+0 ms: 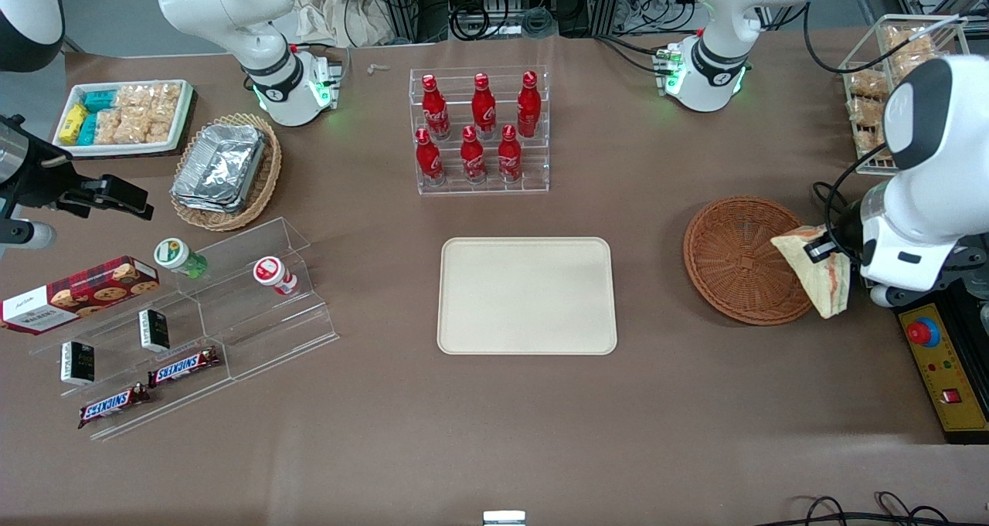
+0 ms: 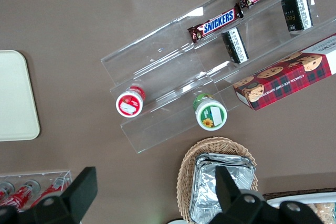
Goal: Place sandwich from basket to tray
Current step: 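Carry the held sandwich over to the cream tray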
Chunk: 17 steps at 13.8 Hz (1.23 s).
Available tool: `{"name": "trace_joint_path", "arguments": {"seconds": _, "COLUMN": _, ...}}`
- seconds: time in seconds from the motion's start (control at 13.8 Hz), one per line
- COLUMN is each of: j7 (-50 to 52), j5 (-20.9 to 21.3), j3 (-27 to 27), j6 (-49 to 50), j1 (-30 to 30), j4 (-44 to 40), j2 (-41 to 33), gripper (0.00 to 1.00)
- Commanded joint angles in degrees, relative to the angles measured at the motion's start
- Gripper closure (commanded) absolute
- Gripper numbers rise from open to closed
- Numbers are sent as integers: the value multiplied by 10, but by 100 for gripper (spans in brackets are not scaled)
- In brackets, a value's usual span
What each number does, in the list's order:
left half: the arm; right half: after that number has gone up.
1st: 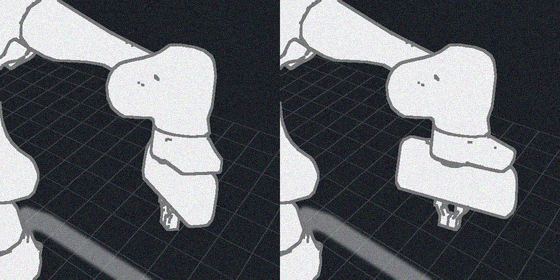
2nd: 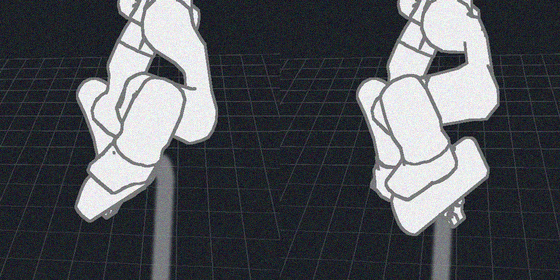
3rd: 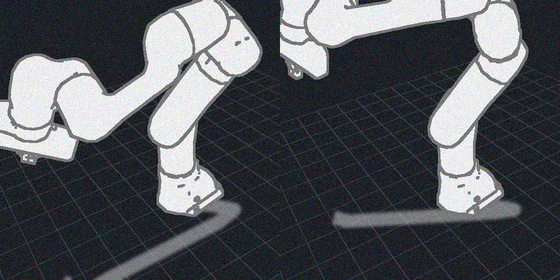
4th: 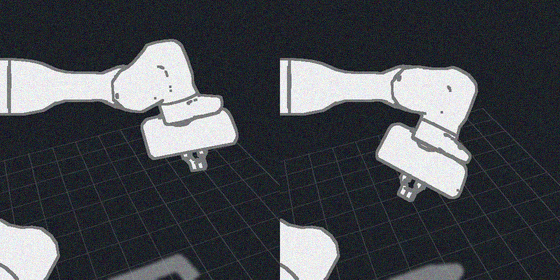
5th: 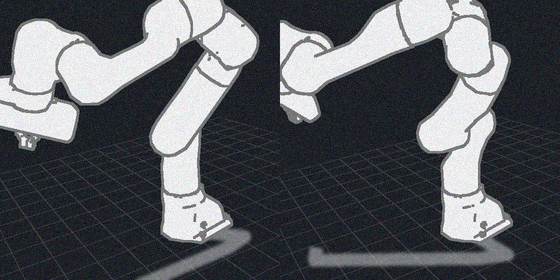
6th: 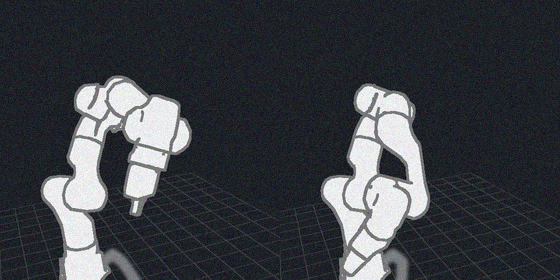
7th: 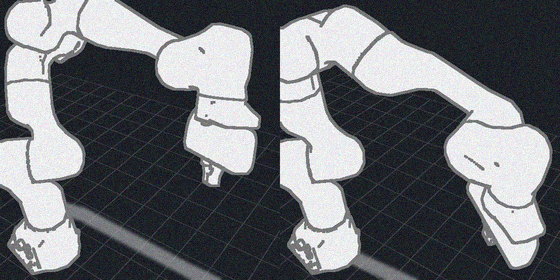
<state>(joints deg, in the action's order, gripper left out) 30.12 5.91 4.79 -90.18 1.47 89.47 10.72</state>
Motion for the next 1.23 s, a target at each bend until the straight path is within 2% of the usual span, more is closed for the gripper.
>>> {"name": "trace_joint_path", "arguments": {"seconds": 0.0, "j7": -12, "j5": 13, "j3": 25, "j6": 27, "j1": 1, "j4": -39, "j2": 23, "gripper": 95}}
{"name": "trace_joint_path", "arguments": {"seconds": 0.36, "j7": -10, "j5": 7, "j3": 45, "j6": 27, "j1": 12, "j4": -40, "j2": 27, "gripper": 95}}
{"name": "trace_joint_path", "arguments": {"seconds": 0.8, "j7": 13, "j5": 0, "j3": 53, "j6": 24, "j1": 83, "j4": -40, "j2": 45, "gripper": 95}}
{"name": "trace_joint_path", "arguments": {"seconds": 0.94, "j7": 25, "j5": -38, "j3": 56, "j6": 23, "j1": 98, "j4": -55, "j2": 75, "gripper": 95}}
{"name": "trace_joint_path", "arguments": {"seconds": 1.16, "j7": 25, "j5": -49, "j3": 58, "j6": 26, "j1": 125, "j4": -76, "j2": 103, "gripper": 94}}
